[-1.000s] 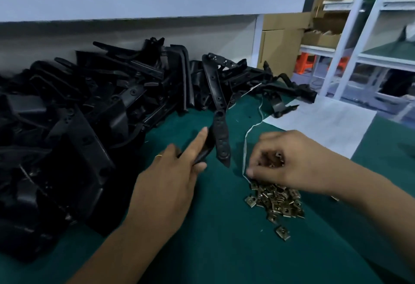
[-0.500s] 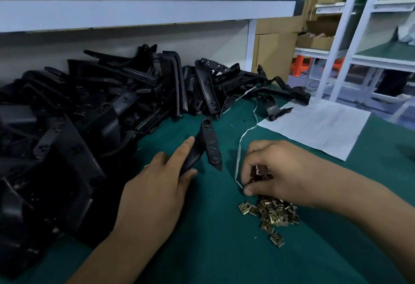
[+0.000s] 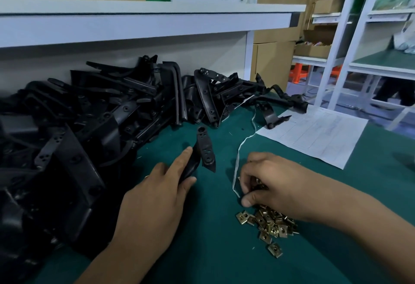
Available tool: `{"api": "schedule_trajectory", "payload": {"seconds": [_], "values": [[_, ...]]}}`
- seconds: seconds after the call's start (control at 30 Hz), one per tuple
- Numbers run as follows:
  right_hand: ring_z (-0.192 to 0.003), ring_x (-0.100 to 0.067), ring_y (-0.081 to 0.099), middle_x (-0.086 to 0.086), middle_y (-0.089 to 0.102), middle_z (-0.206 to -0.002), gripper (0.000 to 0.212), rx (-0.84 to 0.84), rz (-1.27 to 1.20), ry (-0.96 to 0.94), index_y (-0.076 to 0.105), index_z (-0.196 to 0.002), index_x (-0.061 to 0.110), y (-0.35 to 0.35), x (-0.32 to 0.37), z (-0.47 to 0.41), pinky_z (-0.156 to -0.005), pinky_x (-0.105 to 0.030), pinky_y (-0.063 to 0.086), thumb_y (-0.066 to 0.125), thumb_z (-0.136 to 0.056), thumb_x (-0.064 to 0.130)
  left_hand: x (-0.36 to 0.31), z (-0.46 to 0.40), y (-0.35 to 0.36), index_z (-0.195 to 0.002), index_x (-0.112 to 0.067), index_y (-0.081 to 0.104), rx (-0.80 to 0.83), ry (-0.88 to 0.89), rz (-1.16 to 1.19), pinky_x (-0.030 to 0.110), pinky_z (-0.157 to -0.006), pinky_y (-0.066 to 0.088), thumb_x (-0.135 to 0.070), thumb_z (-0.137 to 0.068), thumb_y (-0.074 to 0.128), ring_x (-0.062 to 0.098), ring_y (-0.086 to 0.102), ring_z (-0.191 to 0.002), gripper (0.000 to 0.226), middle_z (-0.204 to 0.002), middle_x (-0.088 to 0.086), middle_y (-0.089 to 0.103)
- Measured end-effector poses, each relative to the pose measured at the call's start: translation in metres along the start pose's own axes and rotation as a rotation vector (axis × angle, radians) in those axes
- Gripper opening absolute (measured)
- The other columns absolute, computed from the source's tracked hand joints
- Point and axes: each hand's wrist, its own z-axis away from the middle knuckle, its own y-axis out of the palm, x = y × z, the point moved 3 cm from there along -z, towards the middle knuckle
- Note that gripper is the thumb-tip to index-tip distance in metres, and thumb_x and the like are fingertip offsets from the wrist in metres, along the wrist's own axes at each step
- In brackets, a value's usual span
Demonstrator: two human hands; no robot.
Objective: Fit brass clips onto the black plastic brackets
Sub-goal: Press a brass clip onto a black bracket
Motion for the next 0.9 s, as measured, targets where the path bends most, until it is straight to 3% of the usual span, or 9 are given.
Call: {"api": "schedule_trajectory", "payload": {"seconds": [0.1, 0.27, 0.43, 0.63, 0.77, 0.9], "values": [[-0.098, 0.001, 0.050, 0.017, 0.056, -0.094, 0.021, -0.057, -0.088, -0.065, 0.055, -0.086, 0.032, -0.0013, 0.0051, -0.0018, -0.078, -0.018, 0.039, 0.071, -0.095, 0.044, -0.0004, 0.0003, 0.0002, -0.155, -0.058, -0.013, -0.002, -0.002, 0.004, 0.027, -0.071, 0.053, -0.069, -0.095, 0.012, 0.005, 0.054, -0.080, 0.065, -0.099, -0.014, 0.045], [-0.067, -0.003, 0.056, 0.013, 0.065, -0.079, 0.021, -0.186, -0.391, -0.062, 0.054, -0.088, 0.031, -0.0035, 0.0052, -0.0013, -0.062, -0.019, 0.046, 0.072, -0.096, 0.041, 0.0000, 0.0001, 0.0005, -0.157, -0.057, -0.005, -0.002, -0.001, 0.036, 0.027, -0.068, 0.051, -0.069, -0.096, 0.015, 0.005, 0.055, -0.079, 0.065, -0.098, -0.015, 0.046], [-0.071, -0.017, 0.070, -0.001, 0.072, -0.076, 0.026, -0.256, -0.593, -0.023, 0.062, -0.081, 0.025, -0.0006, 0.0036, -0.0051, -0.071, -0.035, 0.058, 0.088, -0.082, 0.028, -0.0008, -0.0003, -0.0009, -0.154, -0.062, -0.008, -0.010, 0.001, 0.061, 0.027, -0.070, 0.053, -0.071, -0.095, 0.016, 0.005, 0.054, -0.078, 0.065, -0.098, -0.016, 0.046], [-0.075, -0.015, 0.072, -0.006, 0.078, -0.083, 0.012, -0.351, -0.865, 0.016, 0.077, -0.089, 0.014, -0.0045, -0.0031, -0.0071, -0.074, -0.024, 0.057, 0.081, -0.086, 0.003, -0.0036, 0.0003, -0.0028, -0.154, -0.064, -0.003, -0.019, 0.044, 0.082, 0.025, -0.063, 0.052, -0.068, -0.095, 0.035, 0.006, 0.055, -0.073, 0.071, -0.098, -0.018, 0.044], [-0.081, -0.023, 0.078, -0.017, 0.079, -0.088, 0.020, -0.371, -1.211, 0.087, 0.073, -0.101, 0.002, -0.0044, -0.0021, -0.0064, -0.069, -0.023, 0.060, 0.081, -0.082, 0.002, -0.0052, 0.0009, -0.0048, -0.156, -0.062, 0.007, -0.012, 0.063, 0.090, 0.026, -0.059, 0.053, -0.063, -0.096, 0.042, 0.007, 0.055, -0.070, 0.070, -0.095, -0.019, 0.045], [-0.083, -0.027, 0.078, -0.014, 0.077, -0.082, 0.033, -0.349, -1.419, 0.174, 0.074, -0.098, 0.004, -0.0006, 0.0000, -0.0074, -0.072, -0.030, 0.063, 0.087, -0.068, 0.013, -0.0068, 0.0006, -0.0062, -0.156, -0.062, 0.011, -0.006, 0.082, 0.099, 0.030, -0.057, 0.054, -0.059, -0.095, 0.046, 0.008, 0.055, -0.069, 0.070, -0.096, -0.017, 0.046]]}}
